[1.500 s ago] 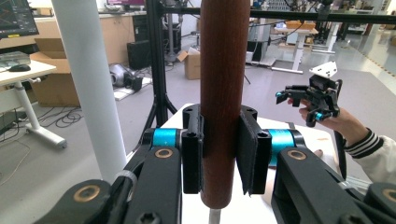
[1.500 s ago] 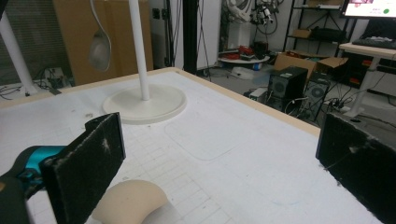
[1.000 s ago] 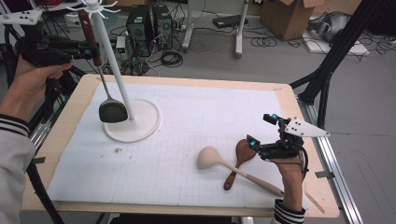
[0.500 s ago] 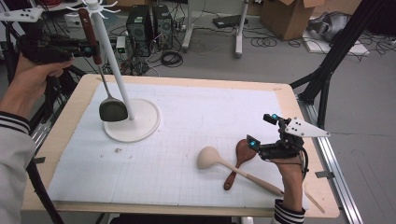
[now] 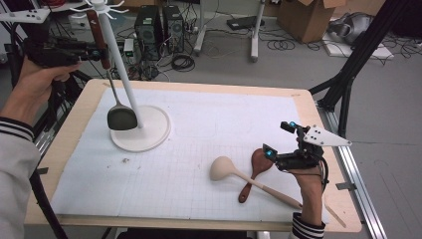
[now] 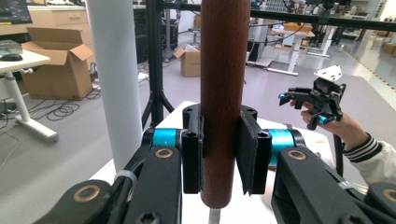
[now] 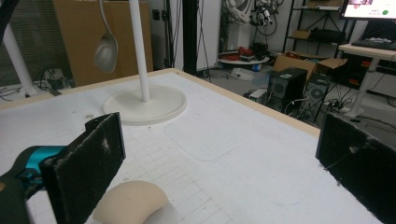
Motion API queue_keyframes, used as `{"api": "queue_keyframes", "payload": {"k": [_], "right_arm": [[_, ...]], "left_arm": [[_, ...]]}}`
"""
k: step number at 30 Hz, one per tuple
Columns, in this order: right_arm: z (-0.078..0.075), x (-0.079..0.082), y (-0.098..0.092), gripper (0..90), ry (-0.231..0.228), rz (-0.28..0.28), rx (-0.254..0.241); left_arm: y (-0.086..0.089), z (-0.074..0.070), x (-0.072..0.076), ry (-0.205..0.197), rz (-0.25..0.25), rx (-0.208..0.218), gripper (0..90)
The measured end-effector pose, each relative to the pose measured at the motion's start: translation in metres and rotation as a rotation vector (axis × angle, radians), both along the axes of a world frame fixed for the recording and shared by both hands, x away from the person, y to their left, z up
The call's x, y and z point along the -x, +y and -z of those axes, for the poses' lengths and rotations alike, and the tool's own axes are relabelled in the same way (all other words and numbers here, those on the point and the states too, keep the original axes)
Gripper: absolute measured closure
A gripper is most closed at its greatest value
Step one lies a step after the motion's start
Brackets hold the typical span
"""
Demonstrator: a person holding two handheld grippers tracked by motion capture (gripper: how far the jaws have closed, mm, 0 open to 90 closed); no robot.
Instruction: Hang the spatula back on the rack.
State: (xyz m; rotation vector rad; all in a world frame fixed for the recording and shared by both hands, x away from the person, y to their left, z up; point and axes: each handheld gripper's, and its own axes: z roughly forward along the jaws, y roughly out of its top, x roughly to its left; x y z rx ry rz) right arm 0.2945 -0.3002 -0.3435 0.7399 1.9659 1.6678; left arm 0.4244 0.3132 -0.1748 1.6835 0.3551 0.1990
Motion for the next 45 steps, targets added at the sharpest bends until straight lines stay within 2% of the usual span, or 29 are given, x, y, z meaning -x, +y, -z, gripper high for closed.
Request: {"api": "queue_keyframes", "payload": {"k": [25,33,37,39,45], "right_arm": [[0.001,0.000,-0.002,0.2,0.002,0.000,-0.002],[0.000,0.000,-0.003,0.2,-0.003,0.007,-0.008],[0.001,0.000,-0.002,0.2,0.003,0.004,-0.004],[0.001,0.000,-0.002,0.2,0.001,0.005,-0.003],[0.002,-0.001,-0.002,0.2,0.006,0.007,-0.003]], "left_arm": [[-0.001,0.006,-0.005,0.000,0.005,0.015,72.9],[0.001,0.007,-0.003,-0.024,-0.010,0.019,70.4],[0.005,0.008,0.000,-0.045,-0.045,0.014,67.5],[0.008,0.008,0.001,-0.050,-0.045,0.026,67.9],[0.011,0.007,0.007,-0.060,-0.055,0.009,67.8]]}}
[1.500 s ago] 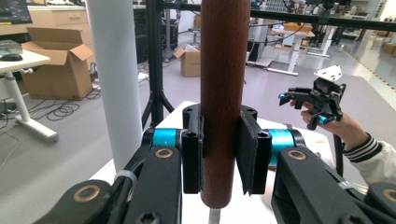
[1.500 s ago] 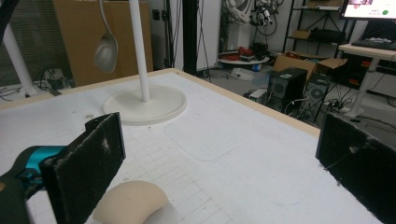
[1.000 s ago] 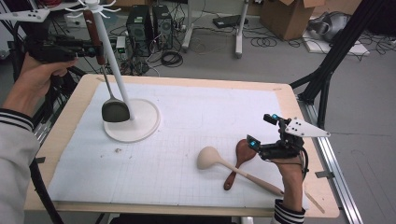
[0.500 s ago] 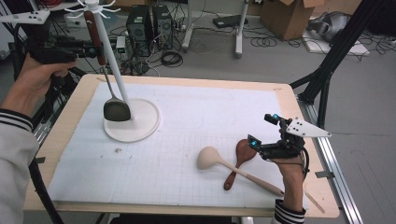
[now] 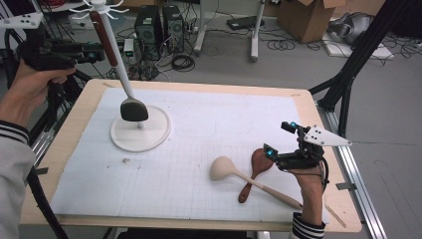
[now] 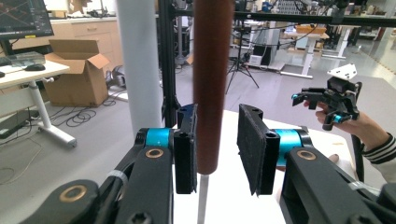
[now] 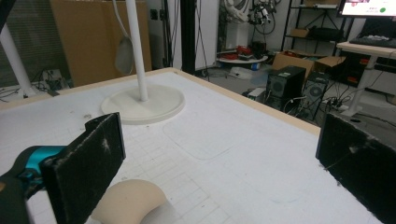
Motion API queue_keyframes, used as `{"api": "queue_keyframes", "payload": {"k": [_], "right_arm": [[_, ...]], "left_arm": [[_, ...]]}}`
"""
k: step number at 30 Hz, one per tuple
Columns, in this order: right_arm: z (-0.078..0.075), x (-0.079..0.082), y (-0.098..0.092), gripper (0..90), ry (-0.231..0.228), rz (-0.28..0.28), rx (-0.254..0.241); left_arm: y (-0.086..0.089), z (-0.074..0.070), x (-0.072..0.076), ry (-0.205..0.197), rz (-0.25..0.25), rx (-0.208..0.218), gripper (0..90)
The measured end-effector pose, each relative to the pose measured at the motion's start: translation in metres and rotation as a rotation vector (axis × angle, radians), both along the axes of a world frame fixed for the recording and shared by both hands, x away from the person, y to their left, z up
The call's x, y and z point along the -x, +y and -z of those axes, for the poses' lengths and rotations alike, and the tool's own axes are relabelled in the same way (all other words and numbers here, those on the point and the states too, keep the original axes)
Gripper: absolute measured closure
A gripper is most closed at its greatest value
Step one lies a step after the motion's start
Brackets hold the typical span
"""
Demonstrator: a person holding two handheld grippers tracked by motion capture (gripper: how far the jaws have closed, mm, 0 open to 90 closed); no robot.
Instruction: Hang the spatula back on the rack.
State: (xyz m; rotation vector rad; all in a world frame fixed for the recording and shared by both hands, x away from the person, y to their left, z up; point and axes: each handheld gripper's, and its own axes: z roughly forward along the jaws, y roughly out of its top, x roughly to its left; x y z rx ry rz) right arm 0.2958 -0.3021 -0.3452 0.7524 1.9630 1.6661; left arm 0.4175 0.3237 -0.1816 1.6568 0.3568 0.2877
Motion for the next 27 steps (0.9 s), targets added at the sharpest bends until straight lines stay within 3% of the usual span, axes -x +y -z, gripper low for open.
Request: {"api": "queue_keyframes", "payload": {"k": [6,9,14,17,22,25,27], "right_arm": [[0.000,0.000,-0.001,0.2,0.001,0.006,-0.002],[0.000,0.000,-0.001,0.2,0.001,0.006,0.000],[0.000,0.000,-0.001,0.2,0.006,0.008,0.001],[0.000,0.000,-0.001,0.2,0.007,0.010,0.002],[0.000,0.000,-0.001,0.2,0.007,0.008,0.003],[0.000,0.000,-0.002,0.2,0.012,0.012,-0.004],[0.000,0.000,-0.003,0.2,0.007,0.013,-0.003]], "left_arm": [[0.001,0.001,0.007,-0.026,-0.015,0.001,64.8],[0.004,0.007,0.014,-0.059,-0.033,-0.009,64.8],[0.009,0.013,0.019,-0.057,-0.042,0.005,64.8],[0.009,0.015,0.022,-0.055,-0.046,-0.009,62.9],[0.009,0.020,0.028,-0.048,-0.069,-0.023,50.6],[0.008,0.021,0.034,-0.055,-0.109,-0.027,38.4],[0.006,0.020,0.040,-0.038,-0.164,-0.049,26.6]]}}
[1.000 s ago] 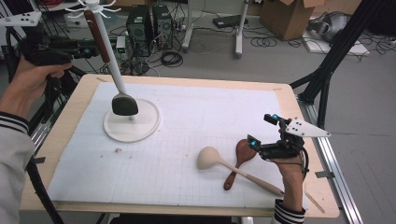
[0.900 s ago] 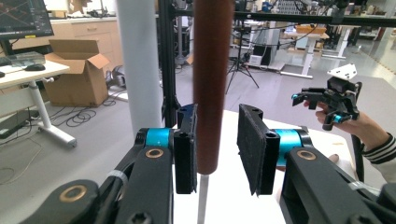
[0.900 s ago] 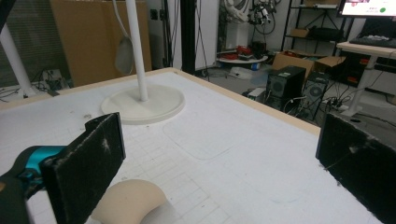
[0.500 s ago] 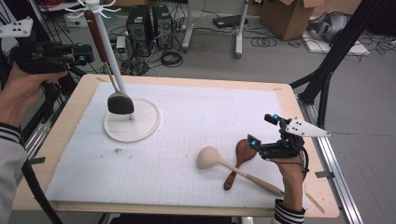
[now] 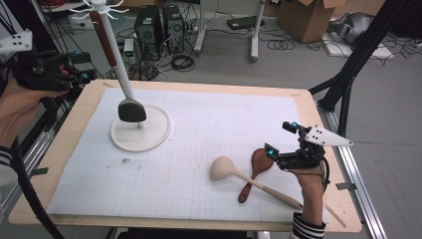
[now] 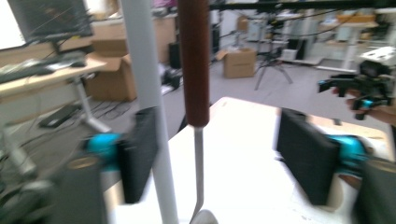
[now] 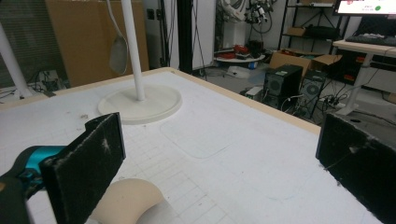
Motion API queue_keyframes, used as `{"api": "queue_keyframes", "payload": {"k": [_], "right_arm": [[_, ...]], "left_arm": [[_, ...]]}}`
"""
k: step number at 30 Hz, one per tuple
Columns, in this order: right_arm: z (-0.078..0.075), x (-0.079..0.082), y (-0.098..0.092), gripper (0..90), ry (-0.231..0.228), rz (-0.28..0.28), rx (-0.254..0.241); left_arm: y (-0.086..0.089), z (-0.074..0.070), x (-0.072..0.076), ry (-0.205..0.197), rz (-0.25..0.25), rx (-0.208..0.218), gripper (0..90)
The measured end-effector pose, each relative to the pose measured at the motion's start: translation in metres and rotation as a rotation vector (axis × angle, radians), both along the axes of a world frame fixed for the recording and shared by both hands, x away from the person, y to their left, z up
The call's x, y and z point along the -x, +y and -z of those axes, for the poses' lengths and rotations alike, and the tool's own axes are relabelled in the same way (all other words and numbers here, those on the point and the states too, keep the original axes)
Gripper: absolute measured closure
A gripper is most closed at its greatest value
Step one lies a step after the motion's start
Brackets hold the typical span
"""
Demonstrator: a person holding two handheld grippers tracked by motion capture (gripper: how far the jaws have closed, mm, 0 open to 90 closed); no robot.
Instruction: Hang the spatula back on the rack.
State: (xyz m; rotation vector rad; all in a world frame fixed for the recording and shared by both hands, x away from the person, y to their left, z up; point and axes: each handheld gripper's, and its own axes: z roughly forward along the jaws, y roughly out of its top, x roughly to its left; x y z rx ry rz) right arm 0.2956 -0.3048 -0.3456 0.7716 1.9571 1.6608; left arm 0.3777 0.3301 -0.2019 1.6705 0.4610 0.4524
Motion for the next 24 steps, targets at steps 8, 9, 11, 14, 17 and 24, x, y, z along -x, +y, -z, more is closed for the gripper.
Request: {"api": "queue_keyframes", "payload": {"k": [8,9,11,14,17,24], "right_arm": [[0.000,0.000,0.001,0.2,0.001,-0.007,-0.002],[0.000,0.000,0.001,0.2,-0.002,-0.007,0.000],[0.000,0.000,0.001,0.2,0.005,-0.009,0.001],[0.000,0.000,0.001,0.2,0.001,-0.009,-0.001],[0.000,0.000,0.001,0.2,-0.003,-0.005,0.004],[0.000,0.000,0.000,0.2,-0.002,-0.002,0.005]], "left_arm": [[0.002,0.001,0.016,0.024,-0.073,0.010,2.0],[0.002,0.001,0.018,0.030,-0.067,0.010,1.7],[0.002,0.001,0.021,0.050,-0.057,0.013,1.7],[0.000,0.001,0.026,0.072,-0.055,0.005,1.7],[-0.001,0.000,0.031,0.062,-0.065,0.000,1.7],[0.001,-0.003,0.042,0.041,-0.072,-0.006,1.7]]}}
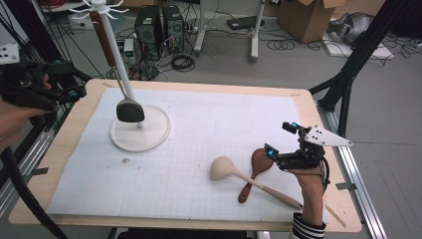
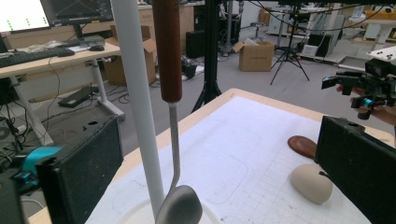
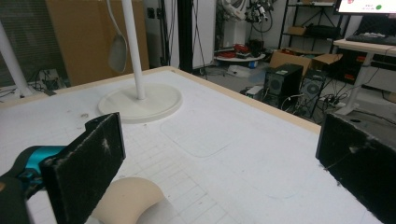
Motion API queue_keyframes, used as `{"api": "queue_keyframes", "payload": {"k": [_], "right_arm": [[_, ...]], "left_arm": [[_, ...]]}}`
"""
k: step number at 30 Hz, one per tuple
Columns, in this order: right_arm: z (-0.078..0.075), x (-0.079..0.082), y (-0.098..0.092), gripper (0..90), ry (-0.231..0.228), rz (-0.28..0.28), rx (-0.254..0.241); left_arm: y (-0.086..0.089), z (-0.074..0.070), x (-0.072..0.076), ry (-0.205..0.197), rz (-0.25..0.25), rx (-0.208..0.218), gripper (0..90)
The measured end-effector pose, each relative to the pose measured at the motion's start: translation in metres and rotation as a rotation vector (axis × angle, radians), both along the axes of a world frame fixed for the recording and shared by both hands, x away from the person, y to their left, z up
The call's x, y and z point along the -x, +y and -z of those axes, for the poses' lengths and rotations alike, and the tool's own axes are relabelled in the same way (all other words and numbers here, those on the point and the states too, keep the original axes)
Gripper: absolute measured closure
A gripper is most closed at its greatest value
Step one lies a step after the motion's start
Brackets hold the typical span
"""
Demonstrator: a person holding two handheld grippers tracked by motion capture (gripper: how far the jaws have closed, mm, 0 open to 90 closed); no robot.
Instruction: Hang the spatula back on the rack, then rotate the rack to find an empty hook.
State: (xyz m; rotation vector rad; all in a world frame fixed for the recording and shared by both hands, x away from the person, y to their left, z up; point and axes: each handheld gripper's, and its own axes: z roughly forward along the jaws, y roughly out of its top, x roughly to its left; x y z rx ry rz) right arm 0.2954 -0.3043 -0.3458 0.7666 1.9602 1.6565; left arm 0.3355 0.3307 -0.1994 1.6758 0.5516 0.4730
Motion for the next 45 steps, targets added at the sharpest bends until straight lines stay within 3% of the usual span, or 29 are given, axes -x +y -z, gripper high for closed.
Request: {"api": "queue_keyframes", "payload": {"k": [22,30,33,38,45], "right_arm": [[0.000,0.000,-0.002,0.2,-0.001,0.005,0.000],[0.000,0.001,-0.002,0.2,-0.001,0.007,0.007],[0.000,0.001,-0.003,0.2,0.000,0.014,0.008],[0.000,0.001,-0.003,0.3,0.000,0.014,0.007],[0.000,0.000,-0.002,0.2,-0.002,0.010,0.013]], "left_arm": [[-0.003,-0.005,0.003,-0.013,-0.007,0.003,4.0],[-0.004,-0.012,0.005,-0.024,0.005,0.023,23.8],[-0.003,-0.016,0.006,-0.032,0.015,0.043,40.7],[-0.004,-0.024,0.007,-0.039,-0.006,0.037,57.9],[-0.010,-0.036,0.008,-0.049,-0.047,0.031,75.2]]}}
